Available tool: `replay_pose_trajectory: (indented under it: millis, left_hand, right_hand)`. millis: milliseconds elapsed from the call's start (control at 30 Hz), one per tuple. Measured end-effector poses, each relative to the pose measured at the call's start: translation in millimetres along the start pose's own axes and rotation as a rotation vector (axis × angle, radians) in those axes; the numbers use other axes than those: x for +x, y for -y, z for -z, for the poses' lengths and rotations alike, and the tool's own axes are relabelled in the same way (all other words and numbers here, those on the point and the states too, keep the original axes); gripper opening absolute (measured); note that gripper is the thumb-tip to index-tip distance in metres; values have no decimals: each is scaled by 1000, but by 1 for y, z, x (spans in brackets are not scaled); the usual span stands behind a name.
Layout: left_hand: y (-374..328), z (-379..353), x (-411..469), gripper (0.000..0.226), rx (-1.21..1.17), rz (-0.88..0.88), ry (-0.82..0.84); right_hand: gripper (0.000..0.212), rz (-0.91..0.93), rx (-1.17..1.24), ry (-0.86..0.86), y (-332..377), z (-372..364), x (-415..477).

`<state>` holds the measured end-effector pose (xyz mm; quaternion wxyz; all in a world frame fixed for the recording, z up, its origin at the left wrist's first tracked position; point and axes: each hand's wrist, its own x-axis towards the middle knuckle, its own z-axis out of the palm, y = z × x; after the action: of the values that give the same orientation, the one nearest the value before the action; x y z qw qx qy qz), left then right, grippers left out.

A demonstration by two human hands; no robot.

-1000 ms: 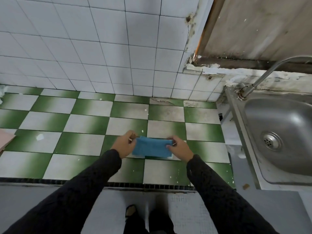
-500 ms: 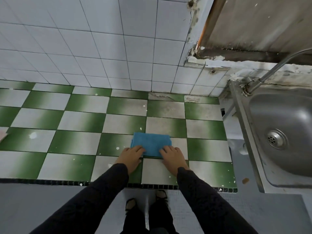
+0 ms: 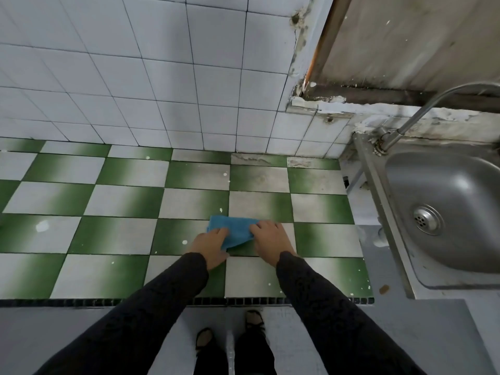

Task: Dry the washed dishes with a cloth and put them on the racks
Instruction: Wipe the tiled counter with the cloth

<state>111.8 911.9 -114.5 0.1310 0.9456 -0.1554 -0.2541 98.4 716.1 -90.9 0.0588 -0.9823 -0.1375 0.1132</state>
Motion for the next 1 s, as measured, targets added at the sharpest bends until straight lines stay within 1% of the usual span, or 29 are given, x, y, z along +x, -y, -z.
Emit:
replay_pose_trajectory:
  millis: [33, 67, 200, 300, 433, 533, 700, 800, 1000]
  left_hand:
    - [-1, 1, -1, 54, -34, 26, 12]
    - [-3, 2, -3, 56, -61, 44, 9]
    - [-3, 5, -11, 44, -137, 44, -91]
    - [0, 14, -18, 33, -161, -25, -191]
    - [-8, 35, -27, 24, -179, -97, -238]
    - [-26, 58, -27, 19, -183, -169, -275]
    - [-83, 97, -25, 22, -132, -300, -358]
    - [-126, 109, -20, 21, -112, -370, -364]
    - [-247, 110, -17, 20, -73, -535, -434]
  right_hand:
    - [24, -2, 18, -11, 2, 4, 1]
    - [26, -7, 31, -15, 6, 9, 1]
    - [23, -18, 41, -48, 20, 28, 0]
    - [23, -28, 51, -79, 23, 45, -6]
    - [29, -93, 66, -107, 13, 62, -18]
    - [28, -133, 108, -161, -2, 79, -30]
    - [21, -199, 133, -272, -47, 117, -64]
    - [18, -237, 139, -317, -80, 138, -93]
    - [14, -305, 134, -464, -167, 170, -180]
